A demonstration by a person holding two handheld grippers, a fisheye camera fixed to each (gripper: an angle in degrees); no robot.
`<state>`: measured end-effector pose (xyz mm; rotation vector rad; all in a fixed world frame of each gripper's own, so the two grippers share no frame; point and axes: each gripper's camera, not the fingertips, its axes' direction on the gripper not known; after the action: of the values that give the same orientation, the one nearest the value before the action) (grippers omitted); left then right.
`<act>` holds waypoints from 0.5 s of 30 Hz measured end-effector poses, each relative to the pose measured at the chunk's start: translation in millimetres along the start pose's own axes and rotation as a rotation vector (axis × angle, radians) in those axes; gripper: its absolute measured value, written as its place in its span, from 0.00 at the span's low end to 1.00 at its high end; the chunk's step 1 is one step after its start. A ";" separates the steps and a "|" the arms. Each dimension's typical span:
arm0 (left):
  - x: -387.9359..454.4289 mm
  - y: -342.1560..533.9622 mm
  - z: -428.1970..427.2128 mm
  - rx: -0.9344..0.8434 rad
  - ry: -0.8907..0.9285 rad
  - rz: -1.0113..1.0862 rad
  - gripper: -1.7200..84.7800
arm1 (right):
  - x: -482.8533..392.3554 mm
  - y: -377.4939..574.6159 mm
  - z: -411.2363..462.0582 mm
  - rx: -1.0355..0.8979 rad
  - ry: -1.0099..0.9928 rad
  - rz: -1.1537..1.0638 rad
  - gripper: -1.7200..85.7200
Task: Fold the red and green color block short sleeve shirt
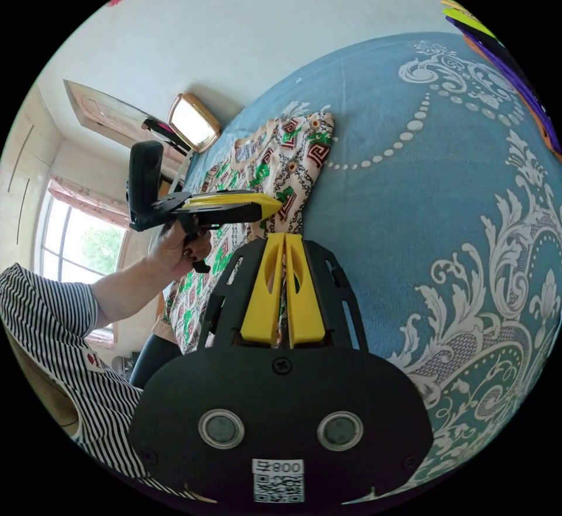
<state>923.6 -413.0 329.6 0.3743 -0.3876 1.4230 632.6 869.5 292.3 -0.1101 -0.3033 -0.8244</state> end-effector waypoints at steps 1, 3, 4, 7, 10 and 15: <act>-4.1 8.2 -14.7 0.031 0.017 -0.011 0.02 | -5.2 -0.6 -9.5 0.006 0.013 0.001 0.02; -9.9 23.6 -39.5 0.077 0.025 -0.030 0.02 | -11.9 -0.7 -26.8 0.034 0.036 0.012 0.02; -14.1 36.5 -55.5 0.096 0.033 -0.042 0.02 | -14.9 0.3 -40.4 0.069 0.037 0.029 0.02; -27.7 79.6 -94.4 0.105 0.039 -0.098 0.02 | -17.7 2.7 -70.8 0.127 0.043 0.087 0.02; -45.3 136.8 -138.7 0.106 0.013 -0.185 0.02 | -16.1 5.5 -98.6 0.179 -0.013 0.162 0.02; -83.2 247.5 -221.1 0.152 -0.055 -0.384 0.02 | -60.4 -8.9 -130.6 0.170 0.097 0.134 0.02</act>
<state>676.7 -353.8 100.3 0.5803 -0.2361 1.0696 616.5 878.1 149.3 0.0678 -0.2700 -0.6658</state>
